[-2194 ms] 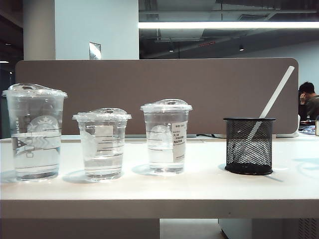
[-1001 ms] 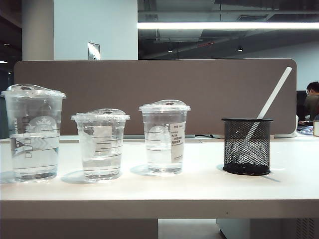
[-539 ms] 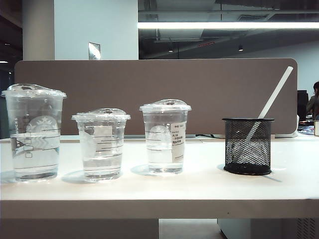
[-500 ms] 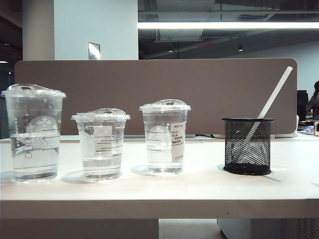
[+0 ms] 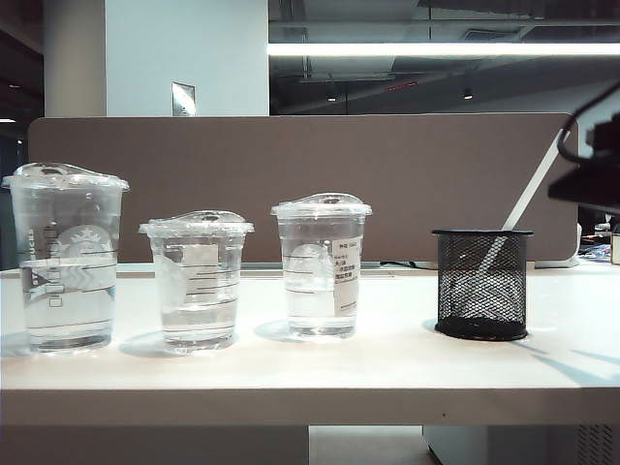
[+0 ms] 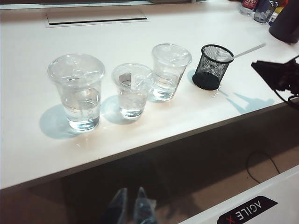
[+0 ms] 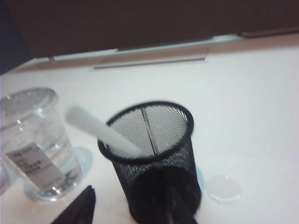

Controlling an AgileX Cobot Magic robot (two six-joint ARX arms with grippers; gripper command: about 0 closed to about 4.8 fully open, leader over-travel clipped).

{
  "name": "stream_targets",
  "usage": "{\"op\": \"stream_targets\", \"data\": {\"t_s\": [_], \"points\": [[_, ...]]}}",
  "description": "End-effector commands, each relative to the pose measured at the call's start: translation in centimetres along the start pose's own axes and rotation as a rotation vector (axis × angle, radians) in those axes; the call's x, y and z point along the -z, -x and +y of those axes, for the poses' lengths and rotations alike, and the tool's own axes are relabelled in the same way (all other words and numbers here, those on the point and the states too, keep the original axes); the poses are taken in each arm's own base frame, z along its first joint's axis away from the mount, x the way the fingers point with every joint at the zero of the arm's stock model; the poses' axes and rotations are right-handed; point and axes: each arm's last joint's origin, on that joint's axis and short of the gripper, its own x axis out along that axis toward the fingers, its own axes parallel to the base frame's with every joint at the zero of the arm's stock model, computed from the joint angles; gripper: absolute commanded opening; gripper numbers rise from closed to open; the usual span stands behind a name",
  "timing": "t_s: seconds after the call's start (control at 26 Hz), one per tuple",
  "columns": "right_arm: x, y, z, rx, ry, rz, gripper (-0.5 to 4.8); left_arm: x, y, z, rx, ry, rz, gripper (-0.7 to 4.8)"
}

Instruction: Pick up the straw and insert it into the small coffee cup.

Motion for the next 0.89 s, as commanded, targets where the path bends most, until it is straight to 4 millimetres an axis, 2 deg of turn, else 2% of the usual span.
{"op": "stream_targets", "data": {"t_s": [0.04,0.58,0.65,0.85,0.89], "points": [[-0.8,-0.5,0.1,-0.006,0.006,-0.029,2.12,-0.1,0.0,0.0,0.004,-0.011,-0.006,0.25],[-1.9,-3.8,0.0,-0.028,0.0,0.015,1.94,-0.1,0.0,0.0,0.003,-0.011,-0.006,0.25],[-1.9,-4.3,0.0,-0.045,0.0,0.023,1.11,-0.1,0.0,0.0,0.003,-0.011,-0.006,0.25],[-2.2,-5.0,0.0,-0.051,-0.001,0.027,0.98,-0.1,0.0,0.0,0.003,-0.011,-0.006,0.25],[-2.4,-5.1,0.0,-0.053,0.001,0.017,0.65,-0.1,0.0,0.0,0.003,-0.011,-0.006,0.25]]}}
